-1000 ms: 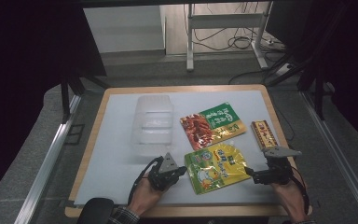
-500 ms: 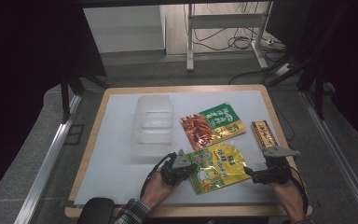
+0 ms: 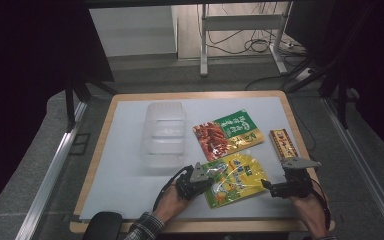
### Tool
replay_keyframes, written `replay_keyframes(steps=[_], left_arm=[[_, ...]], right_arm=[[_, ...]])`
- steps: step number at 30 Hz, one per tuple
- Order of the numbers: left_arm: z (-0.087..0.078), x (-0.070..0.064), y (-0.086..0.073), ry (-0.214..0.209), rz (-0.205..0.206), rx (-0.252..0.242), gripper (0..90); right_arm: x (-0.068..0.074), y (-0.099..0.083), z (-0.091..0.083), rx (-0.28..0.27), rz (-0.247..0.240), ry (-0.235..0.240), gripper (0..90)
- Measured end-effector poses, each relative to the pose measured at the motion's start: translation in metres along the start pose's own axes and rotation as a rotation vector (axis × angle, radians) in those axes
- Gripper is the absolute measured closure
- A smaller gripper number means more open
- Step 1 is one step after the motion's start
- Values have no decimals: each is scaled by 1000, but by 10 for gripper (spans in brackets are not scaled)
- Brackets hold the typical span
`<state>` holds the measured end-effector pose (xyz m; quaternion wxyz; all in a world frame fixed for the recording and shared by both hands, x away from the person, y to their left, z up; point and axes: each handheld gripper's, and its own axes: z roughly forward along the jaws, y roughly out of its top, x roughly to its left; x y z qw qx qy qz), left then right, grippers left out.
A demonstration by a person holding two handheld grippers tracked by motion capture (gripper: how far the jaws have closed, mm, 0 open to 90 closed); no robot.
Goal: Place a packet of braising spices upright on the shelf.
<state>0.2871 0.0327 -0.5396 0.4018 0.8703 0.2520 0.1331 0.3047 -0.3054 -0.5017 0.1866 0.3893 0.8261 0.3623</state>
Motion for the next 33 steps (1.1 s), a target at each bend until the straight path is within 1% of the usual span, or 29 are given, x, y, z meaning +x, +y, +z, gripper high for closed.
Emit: replay_keyframes(steps=[1, 2, 3, 5, 8, 11, 13, 14, 15, 17, 18, 20, 22, 23, 24, 25, 26, 27, 29, 30, 31, 32, 33], left_arm=[[0, 0, 0, 0, 0, 0, 900], [-1, 1, -2, -7, -25, 8, 900], [-1, 1, -2, -8, -29, 14, 900], [-2, 0, -3, 4, -18, 13, 900], [-2, -1, -3, 8, -16, 21, 900], [-4, 2, -5, -15, -44, 30, 900], [-5, 2, -6, -18, -45, 29, 900], [-5, 2, -6, -18, -45, 29, 900], [-5, 2, -6, -19, -42, 29, 900], [-5, 3, -7, -25, -43, 26, 900], [-4, 3, -6, -28, -53, 22, 900], [-4, 3, -7, -27, -51, 22, 900], [-5, 4, -7, -31, -60, 23, 900], [-5, 4, -7, -31, -60, 23, 900], [-5, 4, -7, -28, -54, 27, 900], [-5, 4, -7, -28, -54, 27, 900], [-5, 3, -7, -27, -52, 27, 900], [-5, 3, -7, -24, -46, 28, 900], [-5, 3, -7, -24, -44, 28, 900], [-5, 3, -6, -25, -46, 28, 900], [-5, 3, -7, -28, -56, 23, 900], [-5, 4, -7, -31, -54, 27, 900], [-5, 4, -7, -31, -55, 26, 900]], right_arm=[[0, 0, 0, 0, 0, 0, 12], [2, 1, 1, 7, -2, 5, 13], [3, 1, 1, 9, -2, 12, 12], [4, 1, 2, 16, -7, 16, 13], [7, 2, 3, 18, -5, 28, 12], [8, 3, 3, 15, -2, 45, 12], [8, 4, 5, 11, 3, 62, 12], [8, 4, 5, 11, 3, 62, 12], [9, 5, 9, 25, 20, 82, 10], [10, 5, 14, 34, 30, 107, 10], [10, 6, 17, 35, 34, 115, 10], [9, 8, 21, 33, 46, 139, 10], [9, 10, 26, 37, 52, 161, 10], [9, 10, 26, 37, 52, 161, 10], [9, 11, 31, 49, 55, 179, 10], [9, 11, 31, 49, 55, 179, 10], [9, 12, 33, 51, 64, 197, 10], [8, 15, 37, 50, 79, 227, 15], [8, 17, 42, 55, 75, 244, 17], [8, 17, 42, 55, 75, 244, 17], [8, 19, 47, 64, 88, 282, 23], [9, 19, 50, 74, 92, 297, 25], [9, 19, 50, 74, 92, 297, 25]])
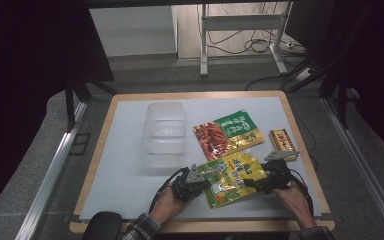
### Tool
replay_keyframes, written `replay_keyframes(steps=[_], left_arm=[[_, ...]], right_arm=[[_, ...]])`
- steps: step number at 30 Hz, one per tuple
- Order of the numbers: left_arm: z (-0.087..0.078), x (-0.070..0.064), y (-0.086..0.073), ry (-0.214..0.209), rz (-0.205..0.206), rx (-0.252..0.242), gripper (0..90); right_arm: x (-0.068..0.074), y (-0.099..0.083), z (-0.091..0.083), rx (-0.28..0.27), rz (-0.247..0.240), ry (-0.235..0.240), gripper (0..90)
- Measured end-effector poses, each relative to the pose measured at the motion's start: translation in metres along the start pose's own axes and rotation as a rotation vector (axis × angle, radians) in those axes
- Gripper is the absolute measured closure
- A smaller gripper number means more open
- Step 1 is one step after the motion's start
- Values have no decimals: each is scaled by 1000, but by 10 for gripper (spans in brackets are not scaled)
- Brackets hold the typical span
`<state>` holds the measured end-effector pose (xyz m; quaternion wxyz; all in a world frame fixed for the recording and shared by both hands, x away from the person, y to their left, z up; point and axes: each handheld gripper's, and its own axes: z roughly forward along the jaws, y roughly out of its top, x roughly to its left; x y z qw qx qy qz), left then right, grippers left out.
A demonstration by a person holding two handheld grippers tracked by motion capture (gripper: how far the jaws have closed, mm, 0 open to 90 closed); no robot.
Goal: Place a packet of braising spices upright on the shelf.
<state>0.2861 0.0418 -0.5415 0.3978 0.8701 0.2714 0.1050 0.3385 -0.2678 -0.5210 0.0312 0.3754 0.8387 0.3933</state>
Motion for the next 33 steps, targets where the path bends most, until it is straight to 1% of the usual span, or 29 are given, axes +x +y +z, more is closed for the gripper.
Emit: replay_keyframes(steps=[1, 2, 4, 5, 6, 7, 8, 9, 11, 12, 13, 14, 15, 16, 17, 18, 19, 20, 21, 22, 23, 24, 25, 26, 27, 28, 29, 32, 33], left_arm=[[0, 0, 0, 2, 4, 1, 900], [0, 0, 0, 2, 4, 1, 900], [0, 0, 0, -2, 1, 3, 900], [0, 1, 1, -3, 2, 3, 900], [0, 2, 1, -10, -5, 4, 900], [0, 2, 1, -10, -5, 4, 900], [0, 3, 1, -20, -17, 3, 900], [0, 4, 1, -26, -15, 6, 900], [0, 5, 1, -32, -24, 6, 900], [0, 6, 0, -41, -34, -5, 900], [0, 6, 0, -41, -34, -5, 900], [0, 6, 0, -45, -38, -6, 900], [0, 7, 1, -51, -45, -5, 900], [0, 7, 1, -51, -45, -5, 900], [-1, 8, 1, -50, -33, 5, 900], [0, 6, 1, -43, -34, -2, 900], [0, 6, 1, -37, -23, 4, 899], [0, 4, 1, -25, -17, 2, 897], [-1, 3, 2, -12, -6, 6, 883], [-1, 3, 2, -12, -6, 6, 875], [-1, 0, 2, 15, 6, 1, 867], [-1, -1, 1, 28, 14, -1, 843], [-1, -1, 1, 28, 14, -1, 823], [-1, -2, 1, 39, 22, -10, 823], [-2, -2, -1, 55, 25, -22, 791], [-2, -2, -1, 55, 25, -22, 762], [-2, -3, -1, 67, 22, -29, 762], [-5, -2, 0, 90, 0, -34, 651], [-9, -3, 0, 73, -16, -44, 578]], right_arm=[[0, 1, 4, 14, 6, 28, 33], [0, 1, 4, 14, 6, 28, 33], [3, 4, 7, 21, 13, 51, 67], [3, 4, 7, 21, 13, 51, 67], [5, 6, 11, 27, 16, 73, 73], [5, 6, 11, 27, 16, 73, 73], [10, 9, 13, 45, 4, 66, 76], [11, 10, 13, 51, 1, 56, 76], [12, 11, 12, 51, 4, 55, 72], [12, 12, 10, 36, 39, 86, 54], [12, 12, 10, 36, 39, 86, 54], [11, 13, 9, 28, 59, 105, 48], [8, 14, 6, 19, 88, 146, 50], [8, 14, 6, 19, 88, 146, 50], [8, 14, 6, 24, 91, 151, 63], [10, 14, 5, 30, 90, 103, 169], [12, 15, 4, 31, 83, 64, 260], [12, 15, 2, 25, 80, 40, 311], [12, 16, 1, 15, 96, 41, 363], [11, 16, -2, -2, 110, 44, 439], [10, 16, -5, -13, 128, 52, 489], [9, 16, -7, -23, 131, 54, 539], [9, 16, -7, -23, 131, 54, 539], [10, 16, -8, -21, 118, 53, 588], [12, 16, -8, -10, 86, 32, 654], [14, 17, -8, -12, 73, 24, 704], [14, 17, -8, -12, 73, 24, 704], [22, 20, -12, -33, 31, 7, 755], [28, 22, -14, -41, 5, -9, 783]])
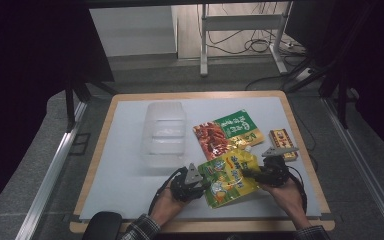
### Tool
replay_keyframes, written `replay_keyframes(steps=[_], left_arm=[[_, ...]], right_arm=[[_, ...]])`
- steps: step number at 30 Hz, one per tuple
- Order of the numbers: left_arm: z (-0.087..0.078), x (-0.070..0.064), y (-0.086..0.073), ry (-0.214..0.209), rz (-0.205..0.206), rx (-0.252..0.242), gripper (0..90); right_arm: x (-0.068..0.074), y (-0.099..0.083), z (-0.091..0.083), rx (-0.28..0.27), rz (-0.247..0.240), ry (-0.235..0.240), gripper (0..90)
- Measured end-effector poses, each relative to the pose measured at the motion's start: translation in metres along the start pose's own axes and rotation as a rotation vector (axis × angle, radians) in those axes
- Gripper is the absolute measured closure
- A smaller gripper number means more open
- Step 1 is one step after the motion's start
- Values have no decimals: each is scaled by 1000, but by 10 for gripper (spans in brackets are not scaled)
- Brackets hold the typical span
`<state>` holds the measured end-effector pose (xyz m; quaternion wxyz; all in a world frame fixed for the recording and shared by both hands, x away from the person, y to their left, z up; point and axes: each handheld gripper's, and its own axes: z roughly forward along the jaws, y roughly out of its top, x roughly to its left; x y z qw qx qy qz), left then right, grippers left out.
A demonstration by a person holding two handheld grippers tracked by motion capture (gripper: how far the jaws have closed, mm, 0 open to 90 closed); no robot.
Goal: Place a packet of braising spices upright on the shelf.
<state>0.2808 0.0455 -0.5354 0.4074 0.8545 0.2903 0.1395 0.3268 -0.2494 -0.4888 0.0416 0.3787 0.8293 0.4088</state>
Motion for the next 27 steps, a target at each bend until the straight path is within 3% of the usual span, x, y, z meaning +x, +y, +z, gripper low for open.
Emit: replay_keyframes(steps=[5, 11, 17, 27], left_arm=[[-8, -3, -1, -20, -7, -8, 438], [-17, -9, -3, 14, 53, -10, 286], [-29, -7, -5, -2, 26, -31, 217], [-44, -5, -16, 51, 20, -31, 133]], right_arm=[[4, 3, -4, -13, -11, 7, 798], [7, 6, -6, -11, -21, 3, 805], [10, 11, -13, -24, -21, 30, 806], [15, 28, -20, -92, -31, 68, 821]])
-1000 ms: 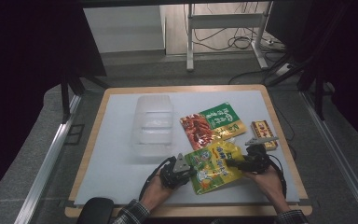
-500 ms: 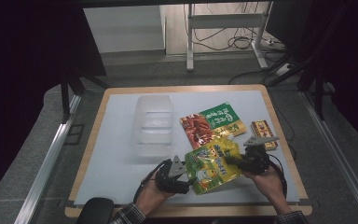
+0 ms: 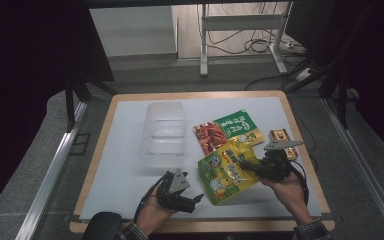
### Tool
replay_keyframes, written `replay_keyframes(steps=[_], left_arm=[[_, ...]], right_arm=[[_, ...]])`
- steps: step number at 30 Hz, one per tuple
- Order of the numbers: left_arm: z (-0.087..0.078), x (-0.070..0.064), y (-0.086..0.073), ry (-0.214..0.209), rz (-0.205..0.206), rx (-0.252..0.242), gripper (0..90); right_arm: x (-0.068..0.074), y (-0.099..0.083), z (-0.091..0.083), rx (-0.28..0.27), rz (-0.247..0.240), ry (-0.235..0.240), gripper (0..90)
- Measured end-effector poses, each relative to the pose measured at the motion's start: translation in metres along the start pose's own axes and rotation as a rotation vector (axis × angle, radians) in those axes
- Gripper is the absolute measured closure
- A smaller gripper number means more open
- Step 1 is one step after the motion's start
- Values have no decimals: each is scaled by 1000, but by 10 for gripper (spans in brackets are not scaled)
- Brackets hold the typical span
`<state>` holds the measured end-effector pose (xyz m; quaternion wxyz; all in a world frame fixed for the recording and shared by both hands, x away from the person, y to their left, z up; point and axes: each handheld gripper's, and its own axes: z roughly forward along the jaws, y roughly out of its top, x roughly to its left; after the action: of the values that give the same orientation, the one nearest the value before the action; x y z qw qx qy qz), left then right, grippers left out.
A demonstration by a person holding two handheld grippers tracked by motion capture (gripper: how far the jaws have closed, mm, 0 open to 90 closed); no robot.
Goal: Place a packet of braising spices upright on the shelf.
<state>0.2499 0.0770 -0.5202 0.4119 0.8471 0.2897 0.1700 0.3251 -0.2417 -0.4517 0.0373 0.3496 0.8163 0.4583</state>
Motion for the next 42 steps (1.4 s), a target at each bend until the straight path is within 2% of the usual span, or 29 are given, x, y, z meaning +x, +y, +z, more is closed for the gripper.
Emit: replay_keyframes(steps=[4, 7, 12, 13, 21, 24, 25, 27, 28, 30, 42], left_arm=[[-6, -1, -2, 3, 2, -4, 110], [-8, -2, -4, 2, 8, -11, 100], [-13, -1, -6, 1, 6, -28, 59], [-13, -2, -7, 11, 13, -30, 50], [-18, -1, -10, 24, 27, -48, 26], [-18, 0, -10, 29, 27, -44, 26], [-19, 0, -10, 33, 30, -44, 26], [-19, 0, -11, 39, 38, -40, 24], [-20, 0, -12, 46, 42, -40, 22], [-21, 1, -12, 49, 40, -45, 21], [-25, 3, -14, 47, 35, -66, 7]], right_arm=[[2, 7, 0, -20, -16, 31, 824], [4, 12, -2, -31, -10, 52, 831], [6, 19, -6, -40, -17, 62, 845], [7, 23, -8, -61, -27, 81, 866], [11, 32, -10, -69, -38, 83, 889], [13, 35, -11, -70, -51, 74, 890], [14, 39, -12, -65, -60, 55, 890], [14, 40, -12, -64, -63, 47, 890], [14, 44, -14, -60, -68, 23, 890], [12, 46, -14, -61, -70, 13, 890], [10, 68, -8, -59, -98, -14, 889]])
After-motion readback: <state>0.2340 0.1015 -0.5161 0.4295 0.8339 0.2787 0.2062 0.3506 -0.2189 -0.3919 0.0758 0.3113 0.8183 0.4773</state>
